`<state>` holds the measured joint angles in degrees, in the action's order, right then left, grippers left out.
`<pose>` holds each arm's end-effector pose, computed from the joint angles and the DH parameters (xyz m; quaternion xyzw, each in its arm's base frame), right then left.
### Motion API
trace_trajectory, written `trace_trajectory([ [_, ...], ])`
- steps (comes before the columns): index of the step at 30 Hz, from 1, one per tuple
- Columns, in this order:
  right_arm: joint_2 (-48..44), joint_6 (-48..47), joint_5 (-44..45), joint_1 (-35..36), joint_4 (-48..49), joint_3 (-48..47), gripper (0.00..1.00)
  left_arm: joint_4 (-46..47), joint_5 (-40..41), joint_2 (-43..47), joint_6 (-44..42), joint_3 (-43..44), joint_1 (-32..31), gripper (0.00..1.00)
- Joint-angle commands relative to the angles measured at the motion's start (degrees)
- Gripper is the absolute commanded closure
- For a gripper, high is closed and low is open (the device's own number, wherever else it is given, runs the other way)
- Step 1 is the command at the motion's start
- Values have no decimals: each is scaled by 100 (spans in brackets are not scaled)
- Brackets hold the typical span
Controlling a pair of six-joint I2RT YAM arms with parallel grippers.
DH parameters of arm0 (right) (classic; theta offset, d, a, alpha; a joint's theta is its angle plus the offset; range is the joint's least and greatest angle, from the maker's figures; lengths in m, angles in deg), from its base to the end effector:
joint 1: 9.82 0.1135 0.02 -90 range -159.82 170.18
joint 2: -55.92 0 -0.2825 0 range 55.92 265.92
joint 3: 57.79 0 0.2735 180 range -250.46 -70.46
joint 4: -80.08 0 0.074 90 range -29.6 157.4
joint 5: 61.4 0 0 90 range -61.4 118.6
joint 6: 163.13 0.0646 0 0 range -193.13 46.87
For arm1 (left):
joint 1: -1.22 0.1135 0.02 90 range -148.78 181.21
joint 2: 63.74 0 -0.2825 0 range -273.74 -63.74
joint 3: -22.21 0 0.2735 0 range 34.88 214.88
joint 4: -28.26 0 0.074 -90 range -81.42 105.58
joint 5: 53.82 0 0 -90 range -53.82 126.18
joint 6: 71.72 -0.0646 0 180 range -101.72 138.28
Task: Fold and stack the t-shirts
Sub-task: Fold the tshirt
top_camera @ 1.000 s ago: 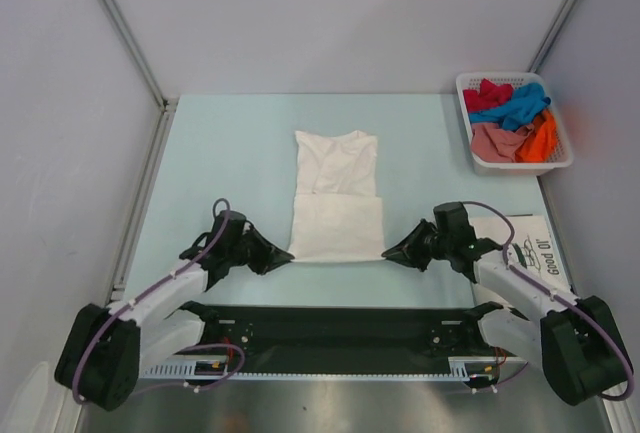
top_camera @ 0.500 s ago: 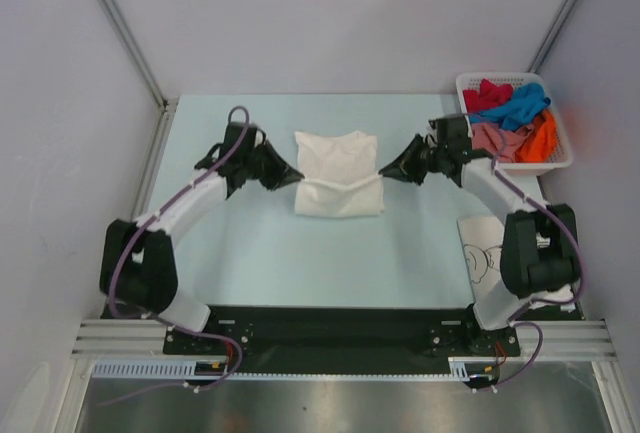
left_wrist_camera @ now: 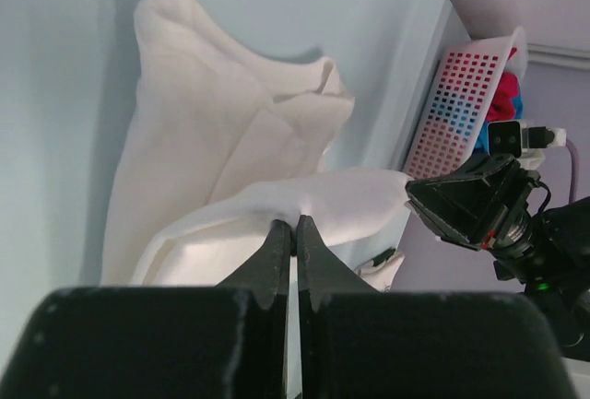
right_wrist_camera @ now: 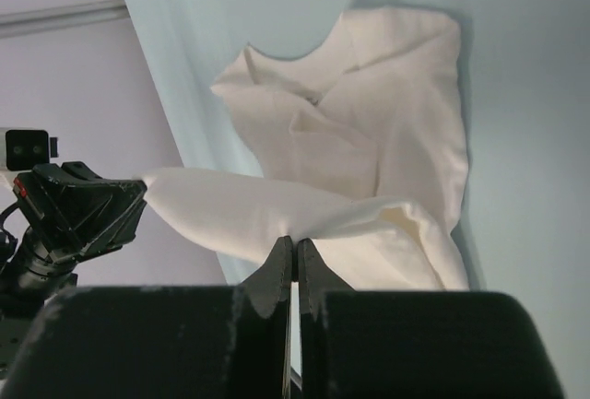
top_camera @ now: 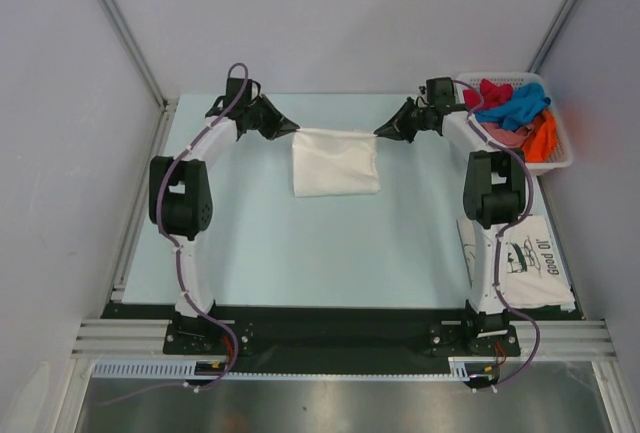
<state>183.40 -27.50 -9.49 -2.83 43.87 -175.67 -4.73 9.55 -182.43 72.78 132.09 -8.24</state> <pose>0.5397 0.1063 0.2026 0.1739 0.8671 0.4286 0.1847 0.5122 -0.1147 0.2316 -0.2534 0.8566 -0.3888 0.2257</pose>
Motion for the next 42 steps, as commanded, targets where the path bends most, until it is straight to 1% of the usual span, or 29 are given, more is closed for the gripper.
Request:
trace_trajectory([
  [1,355,139,-208,-74,-240,-701,100,185,-325,-417,210,736,75,100],
  [6,760,280,-287,-153,-205,-1089,100,335,-439,-1066,447,1212,75,100],
  [14,1156,535,-313,-206,120,-1256,100,335,-272,-1516,570,1564,128,100],
  [18,1594,675,-375,-224,305,-1695,99,318,-106,-1718,562,1766,180,100],
  [22,2200,1026,-507,-241,488,-2668,98,248,-114,-2008,632,2143,242,100],
  [23,2289,1097,-524,-241,533,-2793,97,213,-123,-2087,667,2188,251,98],
  [24,2368,1245,-603,-250,629,-2890,95,186,-114,-2105,676,2232,268,96],
  [25,2474,1299,-638,-259,900,-2987,90,-119,-71,-2140,676,2398,286,90],
  [27,2571,1335,-761,-329,1008,-3224,88,-437,123,-2141,545,2635,356,82],
  [28,2597,1265,-753,-364,895,-3364,83,-647,210,-2097,379,2845,374,75],
  [29,2545,1143,-709,-399,772,-3557,78,-745,342,-2062,290,2934,391,71],
  [30,2467,1037,-648,-530,684,-3551,73,-841,413,-1913,185,3031,435,69],
  [31,2396,801,-621,-584,474,-3524,67,-1051,526,-1825,45,3189,453,63],
  [32,2204,694,-621,-645,350,-3437,66,-1149,710,-1711,-209,3199,471,59],
  [33,2115,580,-630,-654,97,-3340,66,-1194,756,-1457,-299,3042,497,56],
  [34,1975,248,-639,-654,-10,-3235,66,-1185,773,-1298,-448,2910,497,55],
  [35,1721,71,-630,-654,-116,-3121,65,-1168,765,-1166,-510,2770,488,55],
  [36,1580,-122,-595,-654,-204,-2815,64,-1124,617,-1060,-554,2612,436,55],
  [38,1368,-396,-665,-550,-196,-2541,64,-633,388,-735,-651,1997,331,56],
  [39,1350,-423,-761,-479,-92,-2383,64,-388,117,-647,-642,1534,208,56],
  [40,1376,-432,-788,-348,-21,-2329,66,163,-77,-568,-512,1329,137,56],
  [42,1507,-353,-884,-207,224,-2302,69,676,-507,-593,-309,925,-82,58],
])
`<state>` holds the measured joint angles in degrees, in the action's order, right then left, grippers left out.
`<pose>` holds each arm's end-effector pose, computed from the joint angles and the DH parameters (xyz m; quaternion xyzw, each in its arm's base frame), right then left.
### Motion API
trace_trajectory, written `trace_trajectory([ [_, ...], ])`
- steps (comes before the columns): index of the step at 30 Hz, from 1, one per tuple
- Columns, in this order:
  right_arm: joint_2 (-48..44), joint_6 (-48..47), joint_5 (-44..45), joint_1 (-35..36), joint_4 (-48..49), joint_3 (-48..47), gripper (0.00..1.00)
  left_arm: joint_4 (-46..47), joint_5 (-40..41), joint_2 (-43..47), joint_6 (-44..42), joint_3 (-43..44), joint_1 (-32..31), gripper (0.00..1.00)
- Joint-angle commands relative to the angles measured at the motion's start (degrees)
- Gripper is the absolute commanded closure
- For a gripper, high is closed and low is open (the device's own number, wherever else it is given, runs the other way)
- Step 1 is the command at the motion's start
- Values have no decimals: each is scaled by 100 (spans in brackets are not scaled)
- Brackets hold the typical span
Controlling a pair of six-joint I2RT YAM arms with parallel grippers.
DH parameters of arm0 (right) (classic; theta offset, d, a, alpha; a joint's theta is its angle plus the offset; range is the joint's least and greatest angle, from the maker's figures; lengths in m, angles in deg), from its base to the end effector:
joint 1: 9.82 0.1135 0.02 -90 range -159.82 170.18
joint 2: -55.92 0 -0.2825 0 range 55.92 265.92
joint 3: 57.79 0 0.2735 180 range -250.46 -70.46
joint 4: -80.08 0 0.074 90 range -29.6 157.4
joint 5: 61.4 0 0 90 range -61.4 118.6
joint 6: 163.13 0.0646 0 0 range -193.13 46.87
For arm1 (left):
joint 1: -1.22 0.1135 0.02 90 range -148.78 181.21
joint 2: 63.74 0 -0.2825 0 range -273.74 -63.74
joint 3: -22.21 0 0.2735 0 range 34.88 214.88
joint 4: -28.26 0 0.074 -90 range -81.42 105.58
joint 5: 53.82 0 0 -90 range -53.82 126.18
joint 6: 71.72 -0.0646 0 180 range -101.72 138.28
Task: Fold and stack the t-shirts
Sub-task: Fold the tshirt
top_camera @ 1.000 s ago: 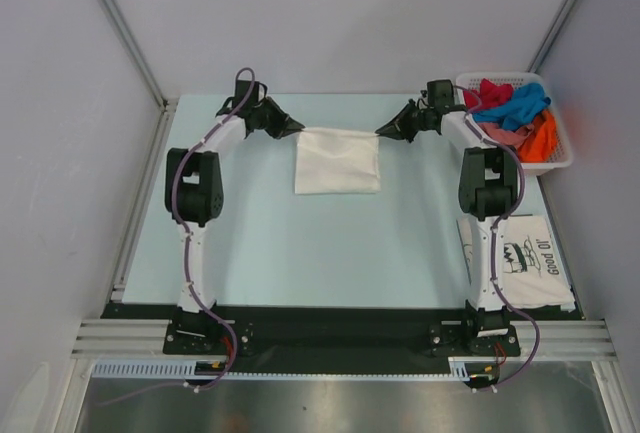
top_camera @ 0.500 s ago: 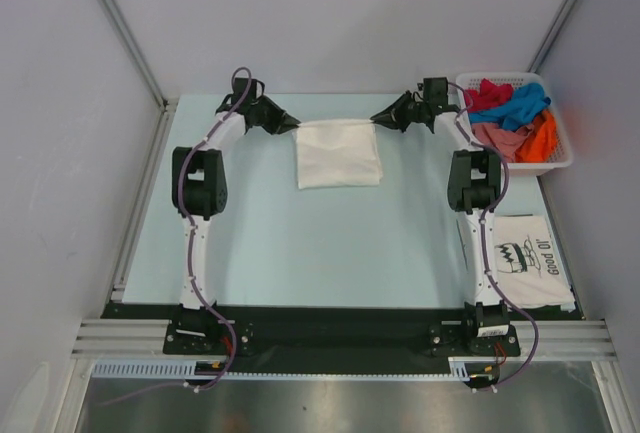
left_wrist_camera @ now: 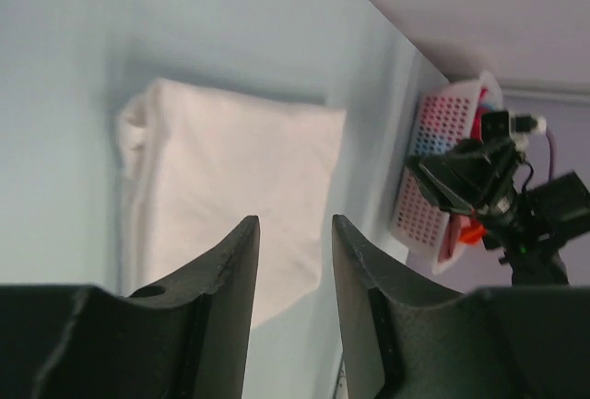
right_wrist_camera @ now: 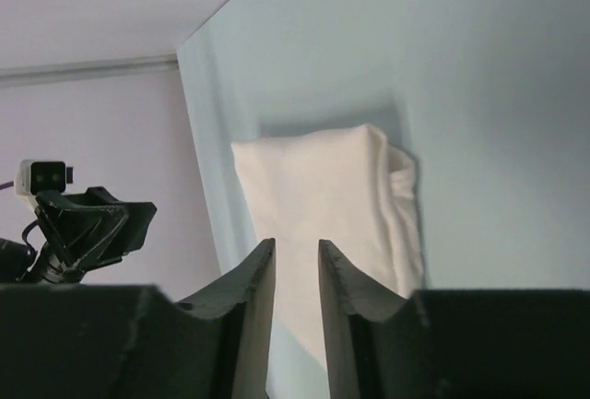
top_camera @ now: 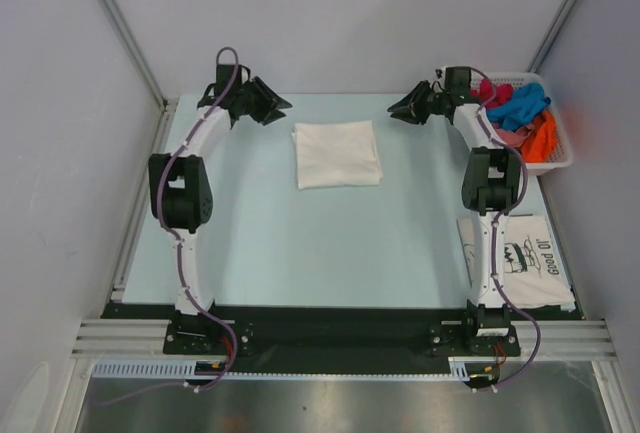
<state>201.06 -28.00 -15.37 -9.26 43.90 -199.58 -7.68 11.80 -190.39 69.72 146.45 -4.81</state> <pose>0.6173 0.0509 0.1823 0.1704 0.8367 0.4656 0.2328 0.5601 -0.0860 0.2462 -0.2547 0.8472 -0.3714 0.2820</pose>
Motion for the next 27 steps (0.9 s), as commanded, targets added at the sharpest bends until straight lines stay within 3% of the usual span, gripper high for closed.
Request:
trace_trajectory([
  [1,-215,-259,-306,567,328,97,72,1426,-830,63,189,-548,-504,58],
  [6,224,617,-420,805,1616,282,83,2026,-1033,-711,410,-285,-778,61],
  [9,549,1207,-429,884,2619,502,87,2677,-1060,-1142,779,-329,-699,63],
  [12,1006,1411,-324,946,2974,213,89,2906,-797,-1519,850,-171,-498,63],
  [16,1744,1779,-174,894,2966,-542,90,3215,-840,-2231,1332,355,-268,63],
  [21,2097,1982,230,604,2598,-1062,92,2504,-945,-2786,1167,1305,-5,63],
  [27,1555,1764,-103,384,1851,-1291,93,1669,-1147,-1962,508,1220,171,59],
])
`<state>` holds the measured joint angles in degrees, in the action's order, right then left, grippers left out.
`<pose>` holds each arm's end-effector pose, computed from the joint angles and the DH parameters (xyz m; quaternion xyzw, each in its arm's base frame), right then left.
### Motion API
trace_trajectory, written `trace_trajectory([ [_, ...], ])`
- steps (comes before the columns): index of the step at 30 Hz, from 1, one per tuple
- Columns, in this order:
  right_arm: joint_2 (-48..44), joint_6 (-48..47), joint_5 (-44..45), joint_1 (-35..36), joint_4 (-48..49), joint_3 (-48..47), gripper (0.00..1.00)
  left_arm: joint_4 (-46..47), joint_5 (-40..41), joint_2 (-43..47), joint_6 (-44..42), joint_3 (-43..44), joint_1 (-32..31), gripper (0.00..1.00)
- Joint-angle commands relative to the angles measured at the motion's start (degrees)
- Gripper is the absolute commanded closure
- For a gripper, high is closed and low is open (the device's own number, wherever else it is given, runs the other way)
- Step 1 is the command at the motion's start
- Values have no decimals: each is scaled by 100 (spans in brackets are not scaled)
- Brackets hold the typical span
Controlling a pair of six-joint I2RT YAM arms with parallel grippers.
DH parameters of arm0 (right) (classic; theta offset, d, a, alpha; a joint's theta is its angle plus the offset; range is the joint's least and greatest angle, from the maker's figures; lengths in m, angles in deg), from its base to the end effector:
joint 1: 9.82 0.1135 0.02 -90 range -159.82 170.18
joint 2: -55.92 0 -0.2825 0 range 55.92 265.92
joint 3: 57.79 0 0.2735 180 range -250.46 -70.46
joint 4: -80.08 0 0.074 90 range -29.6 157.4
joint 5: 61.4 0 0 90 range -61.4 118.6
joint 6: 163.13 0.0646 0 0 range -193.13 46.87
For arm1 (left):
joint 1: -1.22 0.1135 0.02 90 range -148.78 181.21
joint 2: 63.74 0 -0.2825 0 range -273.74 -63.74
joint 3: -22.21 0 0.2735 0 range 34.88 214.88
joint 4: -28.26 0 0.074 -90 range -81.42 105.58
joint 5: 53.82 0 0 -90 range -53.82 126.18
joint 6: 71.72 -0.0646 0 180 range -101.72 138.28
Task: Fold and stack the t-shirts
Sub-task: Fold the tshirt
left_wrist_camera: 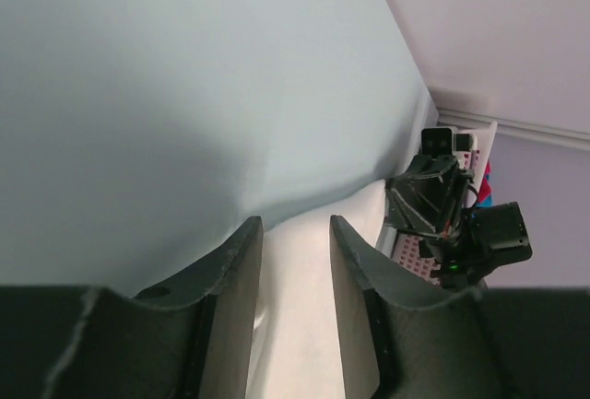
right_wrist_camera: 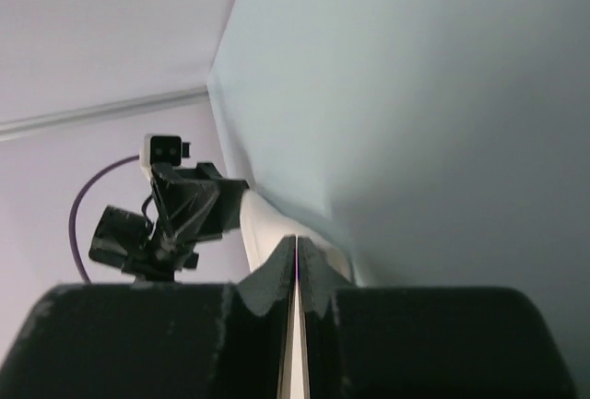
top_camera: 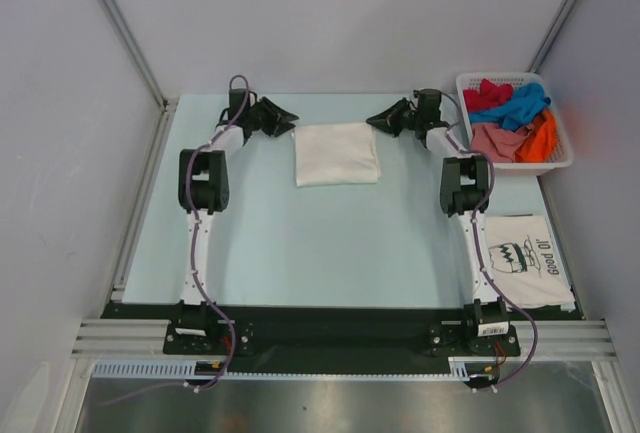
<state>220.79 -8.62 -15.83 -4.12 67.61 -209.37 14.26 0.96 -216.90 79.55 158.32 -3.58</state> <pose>0.6593 0.1113 0.0722 0.2098 0.7818 0.5450 0.2185 0.6368 -0.0909 0.0955 -0.2614 0.8015 -0.4765 0.2496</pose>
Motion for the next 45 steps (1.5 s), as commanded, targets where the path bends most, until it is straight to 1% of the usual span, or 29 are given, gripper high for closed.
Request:
trace_trajectory([
  [1,-587,-289,-127,-156,-661,-173,93,-527,-133,926,-537,-195,40,59],
  [2,-823,-438,-189,-182,-784,-32,93,-510,-108,1512,-599,-450,-21,59],
  [3,-1052,-674,-189,-200,-986,135,93,-457,-82,1796,-678,-992,-65,57],
  [4,-1524,-790,-198,-218,-1048,510,93,-448,-55,2060,-800,-1232,-109,57],
  [5,-1738,-913,-198,-209,-1188,645,93,-457,-29,2584,-880,-1469,-231,57],
  [6,-1914,-1218,-207,-200,-1346,742,93,-474,6,2807,-959,-1907,-302,57],
  [8,-2336,-1458,-242,-104,-1680,952,93,-474,24,3195,-1091,-2322,-538,57],
  [9,-2477,-1537,-303,-43,-1778,1102,93,-370,-19,3448,-1091,-2698,-635,57],
  [11,-2862,-1600,-426,98,-1604,1766,92,-246,-168,3565,-1109,-3026,-916,57],
  [14,-3197,-1503,-558,414,-1261,2551,93,-44,-362,3460,-1039,-3527,-1146,59],
  [15,-3234,-1459,-602,563,-1025,3023,93,235,-432,3425,-934,-3807,-1207,60],
  [16,-3277,-1398,-655,651,-849,3245,93,420,-450,3329,-881,-3931,-1216,60],
  [18,-3296,-1327,-708,766,-461,3850,93,615,-538,3145,-915,-4038,-1182,60],
  [19,-3278,-1301,-725,845,-312,4028,93,563,-591,2865,-977,-3995,-1173,61],
  [21,-3077,-1256,-857,872,109,4319,93,423,-635,2661,-1222,-3941,-1094,61],
  [24,-2839,-1502,-945,776,120,4609,93,212,-670,2344,-1486,-4011,-822,62],
  [25,-2717,-1659,-945,741,33,4636,93,211,-722,2309,-1539,-4073,-743,62],
  [26,-2681,-1844,-910,653,-403,4619,93,203,-723,2300,-1609,-4134,-664,63],
  [27,-2671,-2211,-875,600,-616,4619,93,11,-723,2334,-1854,-4239,-506,62],
  [29,-2811,-2364,-822,416,-785,4898,93,-332,-653,2431,-2197,-4249,-321,63],
  [30,-2916,-2373,-831,328,-759,5030,93,-621,-635,2614,-2495,-4327,-259,63],
  [32,-3336,-2513,-857,196,-837,5398,93,-790,-618,2878,-2716,-4459,-101,63],
  [34,-3619,-2985,-796,29,-1205,5480,93,-992,-574,3397,-2937,-4679,-30,62],
  [35,-3908,-3127,-709,-7,-1599,5480,93,-1036,-539,3590,-2981,-4732,-13,61],
  [37,-4155,-3382,-621,-24,-1839,5436,93,-1081,-573,4002,-2938,-4873,-21,60],
  [38,-4287,-3384,-611,-7,-1962,5401,93,-924,-643,4100,-2859,-4934,-47,59],
  [40,-4367,-3270,-698,81,-1972,5252,93,-678,-731,4276,-2455,-5066,-109,59],
  [43,-4315,-3076,-708,239,-1840,4954,93,-194,-881,4242,-1936,-4979,-337,57],
  [45,-4062,-2936,-743,309,-1814,4804,92,9,-1003,3979,-1699,-4725,-600,57],
])
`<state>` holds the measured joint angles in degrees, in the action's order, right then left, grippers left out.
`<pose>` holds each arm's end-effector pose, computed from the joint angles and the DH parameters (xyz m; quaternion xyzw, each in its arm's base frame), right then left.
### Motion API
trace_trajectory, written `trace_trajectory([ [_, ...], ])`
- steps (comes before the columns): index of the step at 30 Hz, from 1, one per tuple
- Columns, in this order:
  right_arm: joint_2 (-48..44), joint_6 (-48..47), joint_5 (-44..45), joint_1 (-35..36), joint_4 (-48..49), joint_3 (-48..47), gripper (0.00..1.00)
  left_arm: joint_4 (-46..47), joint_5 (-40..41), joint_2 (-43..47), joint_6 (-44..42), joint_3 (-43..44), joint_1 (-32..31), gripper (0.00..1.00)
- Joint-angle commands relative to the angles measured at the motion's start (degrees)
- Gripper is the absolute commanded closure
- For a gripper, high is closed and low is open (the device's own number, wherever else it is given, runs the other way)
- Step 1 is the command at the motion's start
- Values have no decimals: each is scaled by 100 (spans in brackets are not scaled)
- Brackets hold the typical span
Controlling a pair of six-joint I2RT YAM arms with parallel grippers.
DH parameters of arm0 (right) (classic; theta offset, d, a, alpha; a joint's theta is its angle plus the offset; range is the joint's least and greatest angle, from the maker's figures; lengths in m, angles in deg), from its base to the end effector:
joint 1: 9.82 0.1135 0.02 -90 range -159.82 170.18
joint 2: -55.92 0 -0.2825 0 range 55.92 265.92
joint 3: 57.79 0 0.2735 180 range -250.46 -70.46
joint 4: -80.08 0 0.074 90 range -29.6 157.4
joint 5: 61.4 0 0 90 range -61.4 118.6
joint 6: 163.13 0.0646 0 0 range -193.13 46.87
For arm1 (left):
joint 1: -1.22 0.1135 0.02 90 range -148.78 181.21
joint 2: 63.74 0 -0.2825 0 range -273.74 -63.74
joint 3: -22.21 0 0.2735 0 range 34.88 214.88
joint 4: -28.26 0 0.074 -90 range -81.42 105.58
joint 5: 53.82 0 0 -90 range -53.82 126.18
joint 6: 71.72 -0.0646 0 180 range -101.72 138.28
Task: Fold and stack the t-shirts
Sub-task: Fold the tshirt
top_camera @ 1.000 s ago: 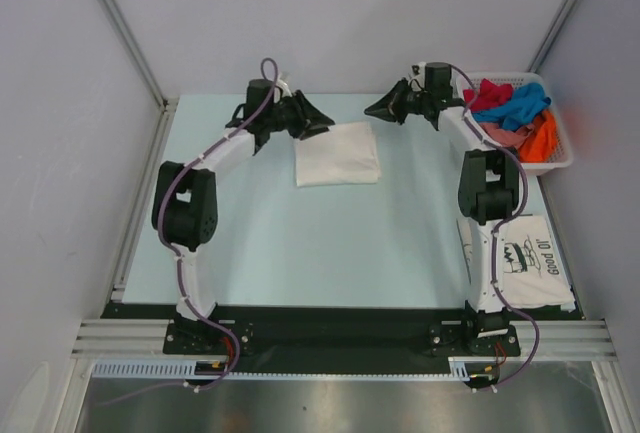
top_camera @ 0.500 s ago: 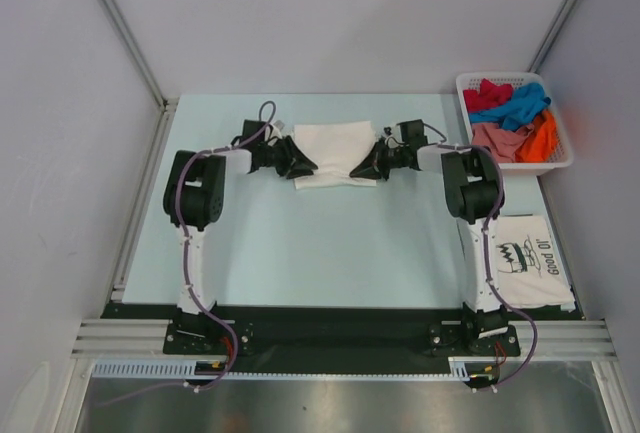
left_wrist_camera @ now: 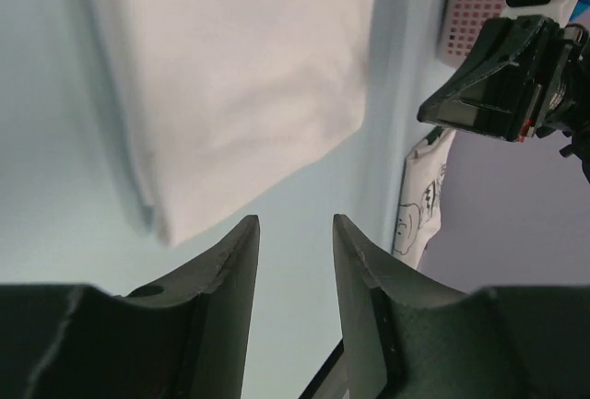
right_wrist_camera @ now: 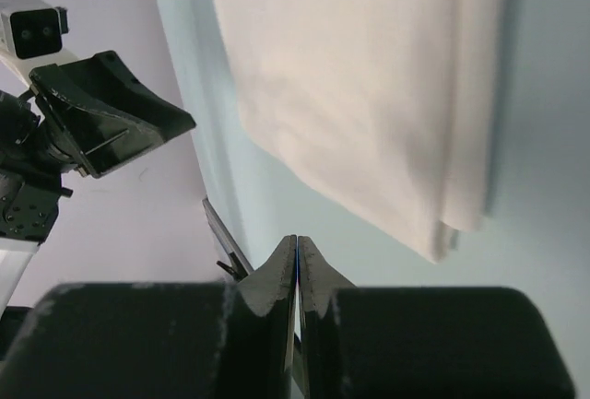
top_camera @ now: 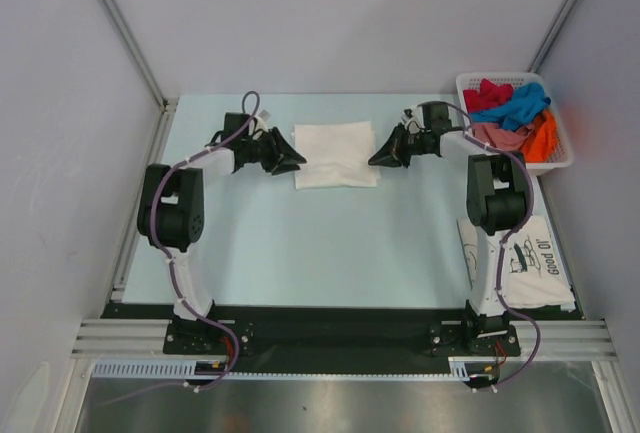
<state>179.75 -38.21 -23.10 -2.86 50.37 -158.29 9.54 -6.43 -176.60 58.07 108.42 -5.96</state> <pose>0.4872 0.1105 0.1487 0.0721 0.8616 0.4882 0.1186 0.4505 -0.1008 0.1646 -0.1096 0.8660 -0.4493 0.1905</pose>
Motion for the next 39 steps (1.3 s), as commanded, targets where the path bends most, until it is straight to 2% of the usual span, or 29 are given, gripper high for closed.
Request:
trace_trajectory([
  [1,132,111,-102,252,-37,-400,93,525,-265,-148,512,353,-459,56],
  [8,616,77,-130,402,175,-227,92,2316,-354,-1027,1637,197,-1057,52],
  [12,660,-476,116,289,-272,-50,90,2047,-169,-1326,1209,-58,-1014,51],
  [15,415,-1029,415,174,-861,3,90,1800,-28,-1081,830,-417,-847,52],
  [19,-358,-1785,1282,165,-1801,90,89,1238,305,-265,399,-823,-723,52],
  [22,-1140,-2102,2125,305,-2452,248,87,1123,656,552,599,-1271,-758,48],
  [23,-1342,-2138,2321,375,-2697,293,86,1140,753,929,731,-1367,-837,45],
  [25,-1913,-2182,3006,674,-2970,380,84,1237,1043,1195,1371,-1587,-969,40],
  [27,-2256,-2217,3506,937,-3129,407,80,1736,1324,1503,2416,-1928,-1241,35],
  [29,-2687,-2121,4158,1218,-3288,416,78,2315,2052,1661,3128,-2185,-1661,29],
  [30,-2819,-2068,4325,1272,-3332,399,76,2379,2351,1801,3819,-2377,-1847,24],
  [31,-3073,-1972,4596,1316,-3367,398,75,2493,2989,1837,4121,-2466,-2022,22],
  [32,-3197,-1919,4686,1369,-3376,390,74,2720,3195,1759,4673,-2537,-2364,22],
  [35,-3716,-1848,4871,1387,-3315,469,67,3002,3652,1391,5632,-2459,-2874,21],
  [37,-4014,-1935,5029,1378,-3341,521,60,3231,3969,1074,5951,-2397,-3191,21],
  [39,-4138,-2032,5012,1291,-3402,530,59,3258,4620,889,6242,-2248,-3351,21],
])
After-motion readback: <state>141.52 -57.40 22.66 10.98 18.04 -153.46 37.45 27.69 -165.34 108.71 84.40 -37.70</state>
